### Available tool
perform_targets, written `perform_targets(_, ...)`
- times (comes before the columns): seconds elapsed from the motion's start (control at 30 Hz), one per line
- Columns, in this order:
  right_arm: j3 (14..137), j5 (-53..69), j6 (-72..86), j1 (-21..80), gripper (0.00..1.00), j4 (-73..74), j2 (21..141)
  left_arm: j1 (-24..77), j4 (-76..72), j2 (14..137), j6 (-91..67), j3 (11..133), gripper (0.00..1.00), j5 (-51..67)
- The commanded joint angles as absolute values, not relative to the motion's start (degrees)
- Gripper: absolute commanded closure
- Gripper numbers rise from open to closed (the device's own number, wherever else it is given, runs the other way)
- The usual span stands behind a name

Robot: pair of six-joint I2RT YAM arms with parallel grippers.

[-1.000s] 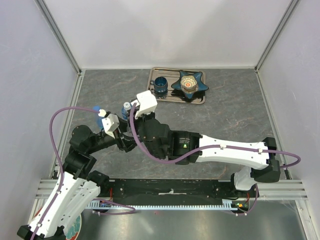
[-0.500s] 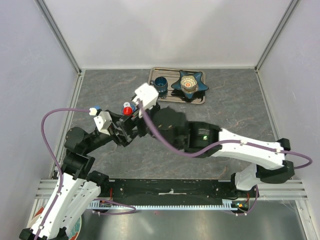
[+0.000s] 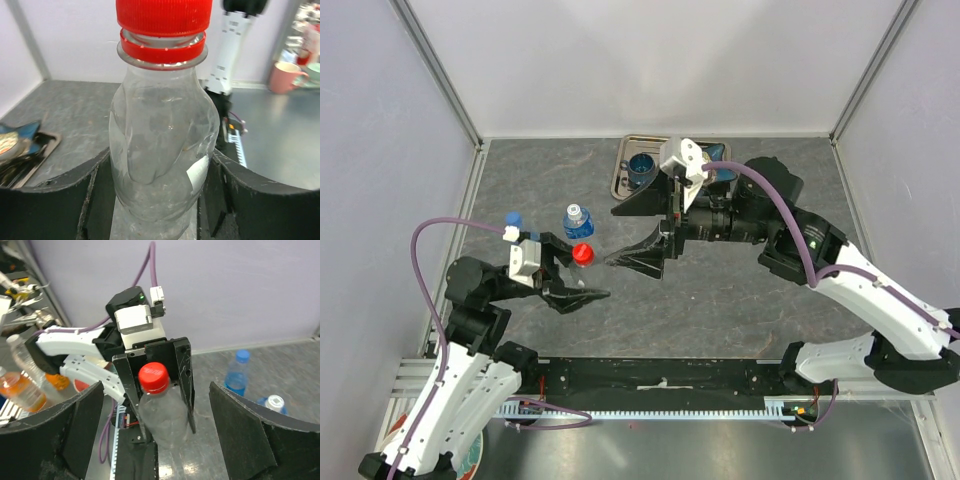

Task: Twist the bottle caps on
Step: Screw the bottle cap onto the plastic bottle.

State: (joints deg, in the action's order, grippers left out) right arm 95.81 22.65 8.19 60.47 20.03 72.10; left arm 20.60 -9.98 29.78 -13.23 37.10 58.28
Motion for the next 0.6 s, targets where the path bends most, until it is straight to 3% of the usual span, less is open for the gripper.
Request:
perform_targets(0.0, 93.96, 40.5, 7.64, 57.58, 0.09, 11.45, 73.74, 20.65, -15.29, 30.59, -17.49, 38.84, 0.98, 74.94)
perform_targets(0.3, 94.13, 59.39, 17.91, 56.69, 0.24, -6.47, 80.85, 21.97, -13.54, 31.9, -18.02, 40.43, 0.98, 77.08)
perform_targets(0.57, 93.96, 62.93, 17.68, 57.22, 0.34, -6.69, 83.93, 22.15, -14.15, 32.25, -18.11, 40.08, 0.98, 76.03)
